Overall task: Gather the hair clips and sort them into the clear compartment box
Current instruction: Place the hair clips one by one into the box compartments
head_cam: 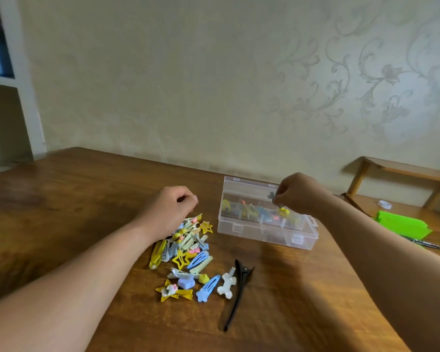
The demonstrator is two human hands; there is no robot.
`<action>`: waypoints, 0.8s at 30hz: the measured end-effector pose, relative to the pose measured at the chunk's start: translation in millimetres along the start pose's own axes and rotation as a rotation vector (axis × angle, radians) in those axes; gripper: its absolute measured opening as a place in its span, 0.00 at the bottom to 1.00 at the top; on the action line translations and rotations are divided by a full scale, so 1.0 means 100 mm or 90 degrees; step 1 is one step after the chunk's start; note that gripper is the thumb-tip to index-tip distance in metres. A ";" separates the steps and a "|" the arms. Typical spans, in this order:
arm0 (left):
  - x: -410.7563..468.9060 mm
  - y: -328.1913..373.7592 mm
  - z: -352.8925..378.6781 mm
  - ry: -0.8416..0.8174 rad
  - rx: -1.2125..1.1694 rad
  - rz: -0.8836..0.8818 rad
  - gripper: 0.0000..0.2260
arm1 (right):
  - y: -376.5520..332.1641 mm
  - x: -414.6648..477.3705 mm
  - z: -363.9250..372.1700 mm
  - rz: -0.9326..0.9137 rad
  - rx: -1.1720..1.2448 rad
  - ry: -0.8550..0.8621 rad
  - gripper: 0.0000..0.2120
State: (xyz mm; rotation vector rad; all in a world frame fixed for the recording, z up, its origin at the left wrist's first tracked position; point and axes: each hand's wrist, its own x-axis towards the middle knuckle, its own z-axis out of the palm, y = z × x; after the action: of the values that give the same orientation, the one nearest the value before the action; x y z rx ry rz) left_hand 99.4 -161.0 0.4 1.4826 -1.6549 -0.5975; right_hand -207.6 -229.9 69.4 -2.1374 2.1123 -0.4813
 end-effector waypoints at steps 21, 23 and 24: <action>-0.03 0.01 -0.03 0.006 0.012 -0.001 0.11 | -0.61 -1.02 0.17 -0.177 0.267 0.119 0.11; -0.04 0.02 -0.04 0.018 0.009 -0.001 0.11 | -0.75 -1.19 0.27 -0.249 0.244 0.052 0.05; -0.05 0.02 -0.04 0.024 0.006 0.001 0.11 | -0.80 -1.23 0.32 -0.270 0.223 0.020 0.06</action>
State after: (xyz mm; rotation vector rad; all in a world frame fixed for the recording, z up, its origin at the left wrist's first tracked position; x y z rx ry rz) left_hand 101.6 -154.6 3.2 1.4905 -1.6318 -0.5587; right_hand -120.3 -110.0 42.9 -2.3584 1.4392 -0.8537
